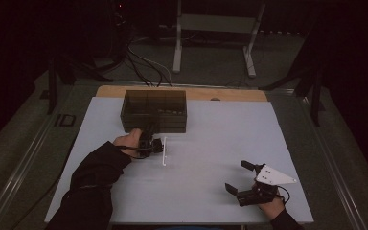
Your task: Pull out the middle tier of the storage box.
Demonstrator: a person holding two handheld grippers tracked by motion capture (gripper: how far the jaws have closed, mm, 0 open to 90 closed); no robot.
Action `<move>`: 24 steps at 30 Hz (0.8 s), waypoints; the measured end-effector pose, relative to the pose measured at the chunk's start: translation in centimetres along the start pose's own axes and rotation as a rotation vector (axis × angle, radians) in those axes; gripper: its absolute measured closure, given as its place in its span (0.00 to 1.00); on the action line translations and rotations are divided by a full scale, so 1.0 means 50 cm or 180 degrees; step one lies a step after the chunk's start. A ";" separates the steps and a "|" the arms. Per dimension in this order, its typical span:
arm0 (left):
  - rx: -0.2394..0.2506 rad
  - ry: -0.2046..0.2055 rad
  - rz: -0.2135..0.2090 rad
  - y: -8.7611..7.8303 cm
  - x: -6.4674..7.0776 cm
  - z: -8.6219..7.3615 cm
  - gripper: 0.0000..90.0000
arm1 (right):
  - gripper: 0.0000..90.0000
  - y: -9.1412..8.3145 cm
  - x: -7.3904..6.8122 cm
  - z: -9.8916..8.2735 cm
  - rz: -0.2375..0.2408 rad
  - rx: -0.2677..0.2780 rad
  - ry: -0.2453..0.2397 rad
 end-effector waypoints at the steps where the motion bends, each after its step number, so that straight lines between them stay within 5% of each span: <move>1: 0.0015 0.0002 0.0011 0.000 0.000 0.000 0.91 | 0.00 0.000 0.000 0.000 0.0000 0.0002 -0.0002; 24: -0.0018 0.0012 -0.0019 -0.034 0.016 0.004 0.92 | 0.00 0.000 0.000 -0.001 0.0000 -0.0005 -0.0008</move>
Point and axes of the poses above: each handheld gripper's, and its own axes: y roughly forward along the jaws, z roughly out of its top, x roughly to its right, the point moved 6 cm from there along y, roughly forward along the jaws, and after that the axes turned 14 degrees about -z, right-handed, at the moved point
